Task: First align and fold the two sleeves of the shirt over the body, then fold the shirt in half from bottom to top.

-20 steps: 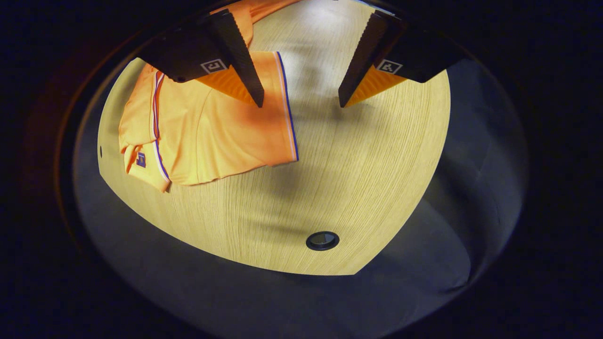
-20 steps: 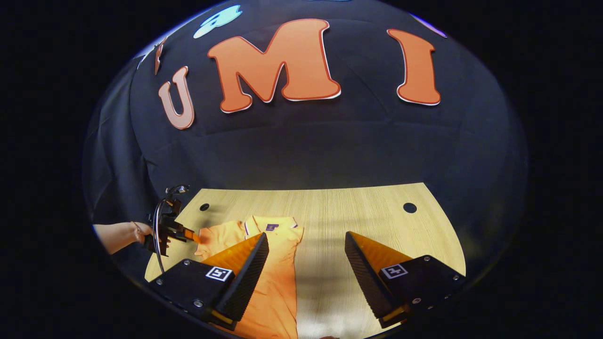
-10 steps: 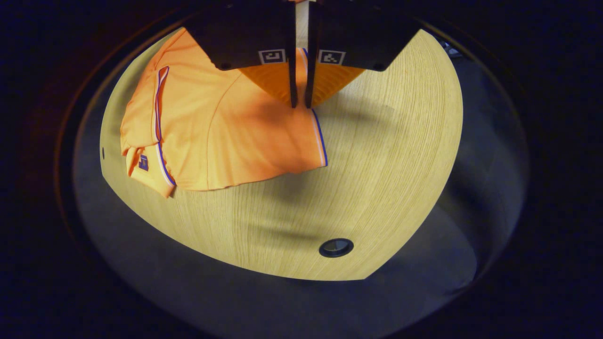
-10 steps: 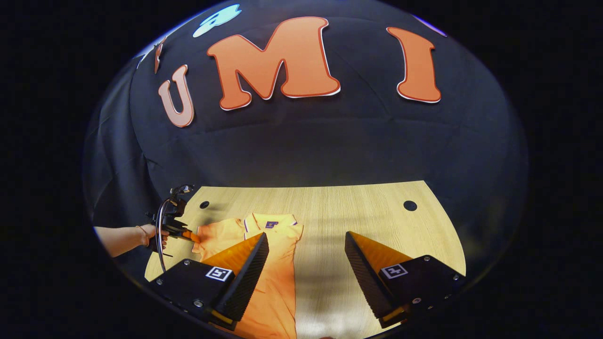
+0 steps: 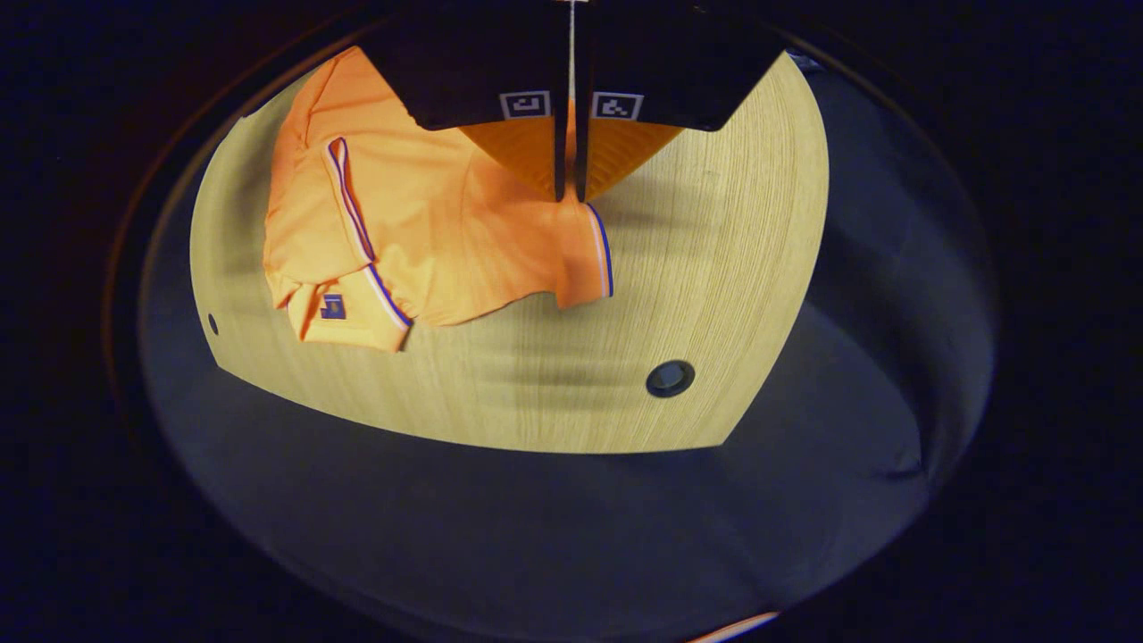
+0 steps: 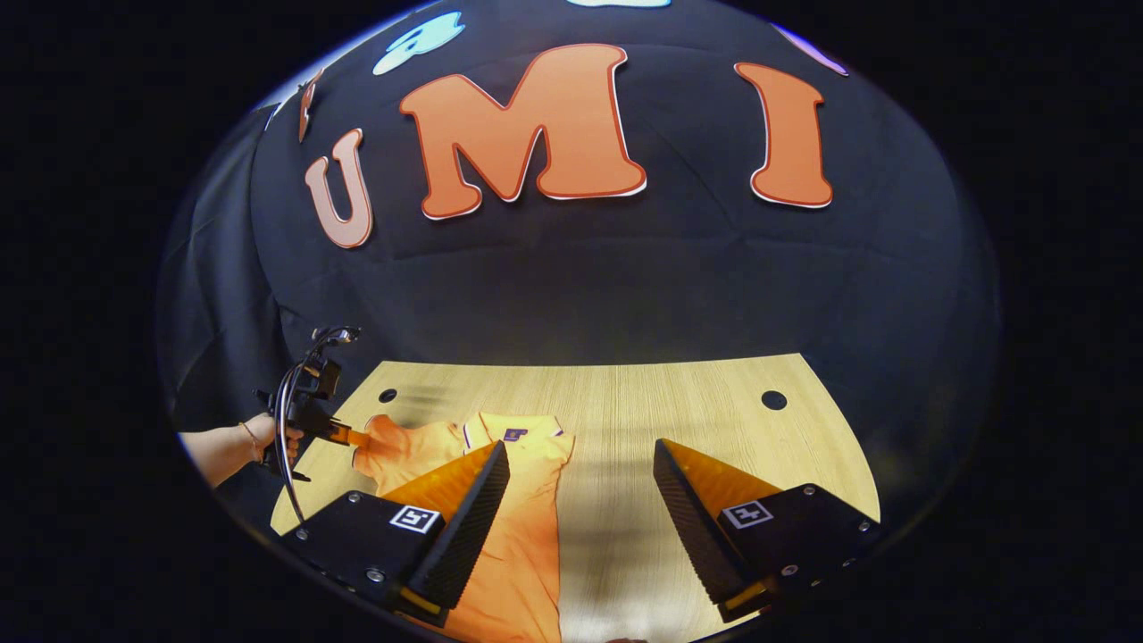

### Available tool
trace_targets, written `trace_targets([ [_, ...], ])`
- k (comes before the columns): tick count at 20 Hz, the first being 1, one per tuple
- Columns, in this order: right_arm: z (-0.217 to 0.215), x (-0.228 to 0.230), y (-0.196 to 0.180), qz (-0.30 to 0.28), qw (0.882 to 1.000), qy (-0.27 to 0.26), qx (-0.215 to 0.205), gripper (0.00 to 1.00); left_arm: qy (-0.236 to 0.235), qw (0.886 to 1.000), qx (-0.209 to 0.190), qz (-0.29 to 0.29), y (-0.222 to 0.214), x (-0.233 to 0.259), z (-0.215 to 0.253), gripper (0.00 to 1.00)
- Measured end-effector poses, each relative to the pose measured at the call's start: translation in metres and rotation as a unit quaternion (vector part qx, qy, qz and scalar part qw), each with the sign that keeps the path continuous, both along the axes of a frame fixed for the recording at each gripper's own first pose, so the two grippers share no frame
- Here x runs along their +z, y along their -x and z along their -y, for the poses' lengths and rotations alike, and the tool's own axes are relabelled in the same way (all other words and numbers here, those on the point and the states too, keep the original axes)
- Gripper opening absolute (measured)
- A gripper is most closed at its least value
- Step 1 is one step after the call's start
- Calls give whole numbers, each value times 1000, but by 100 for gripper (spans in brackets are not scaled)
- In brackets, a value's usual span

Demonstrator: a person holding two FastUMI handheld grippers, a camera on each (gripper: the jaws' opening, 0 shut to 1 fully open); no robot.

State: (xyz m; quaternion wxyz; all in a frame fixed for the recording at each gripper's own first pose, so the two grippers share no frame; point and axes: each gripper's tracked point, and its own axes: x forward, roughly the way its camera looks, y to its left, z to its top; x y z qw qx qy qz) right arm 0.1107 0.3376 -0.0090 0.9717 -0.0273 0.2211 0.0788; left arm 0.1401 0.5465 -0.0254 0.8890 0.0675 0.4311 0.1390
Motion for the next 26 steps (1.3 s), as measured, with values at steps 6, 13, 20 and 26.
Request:
trace_targets([
  [6,0,15,8,18,1000,-14,-3,99,-28,996,-79,3,-9,34,77,2],
  [13,16,19,21,23,999,-15,-17,99,-32,991,-128,-26,-24,-11,166,2],
  [20,35,0,31,1,999,-14,-35,99,-18,986,-149,-79,-23,-79,219,2],
  [26,42,-8,34,-9,999,-12,-43,99,18,987,-140,-80,-19,-99,235,13],
])
